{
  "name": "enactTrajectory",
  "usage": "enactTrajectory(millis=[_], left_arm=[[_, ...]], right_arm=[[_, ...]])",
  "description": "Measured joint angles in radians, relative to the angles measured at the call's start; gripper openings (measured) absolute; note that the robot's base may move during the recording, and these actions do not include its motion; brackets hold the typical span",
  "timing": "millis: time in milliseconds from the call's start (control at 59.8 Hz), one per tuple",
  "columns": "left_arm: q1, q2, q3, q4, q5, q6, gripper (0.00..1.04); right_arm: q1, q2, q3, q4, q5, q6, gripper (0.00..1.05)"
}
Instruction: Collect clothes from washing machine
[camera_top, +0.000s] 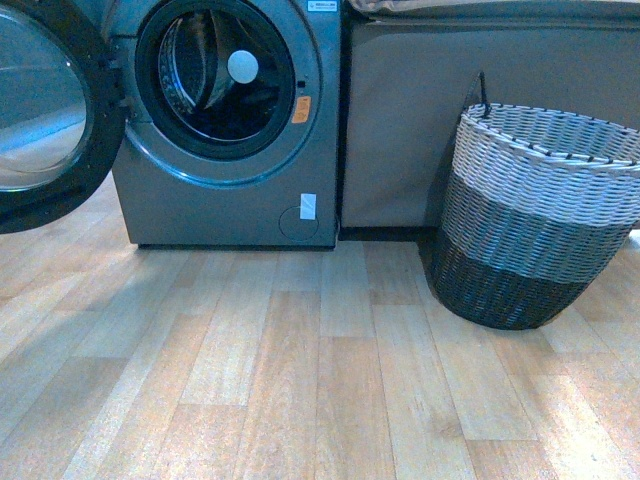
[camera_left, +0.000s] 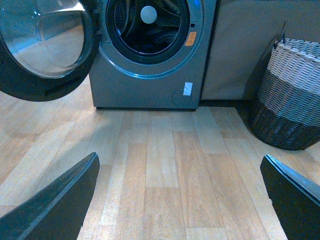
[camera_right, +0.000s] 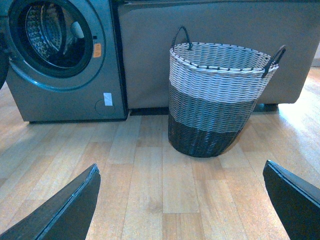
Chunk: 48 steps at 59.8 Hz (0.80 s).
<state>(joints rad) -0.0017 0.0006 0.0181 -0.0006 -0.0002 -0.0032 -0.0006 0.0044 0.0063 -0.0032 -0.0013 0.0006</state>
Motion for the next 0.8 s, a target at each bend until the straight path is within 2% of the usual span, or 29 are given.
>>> enactTrajectory(millis=[803], left_arm=[[0.0,0.0,0.0,0.0,0.0,0.0,0.98]], right_arm=[[0.0,0.0,0.0,0.0,0.0,0.0,0.97]])
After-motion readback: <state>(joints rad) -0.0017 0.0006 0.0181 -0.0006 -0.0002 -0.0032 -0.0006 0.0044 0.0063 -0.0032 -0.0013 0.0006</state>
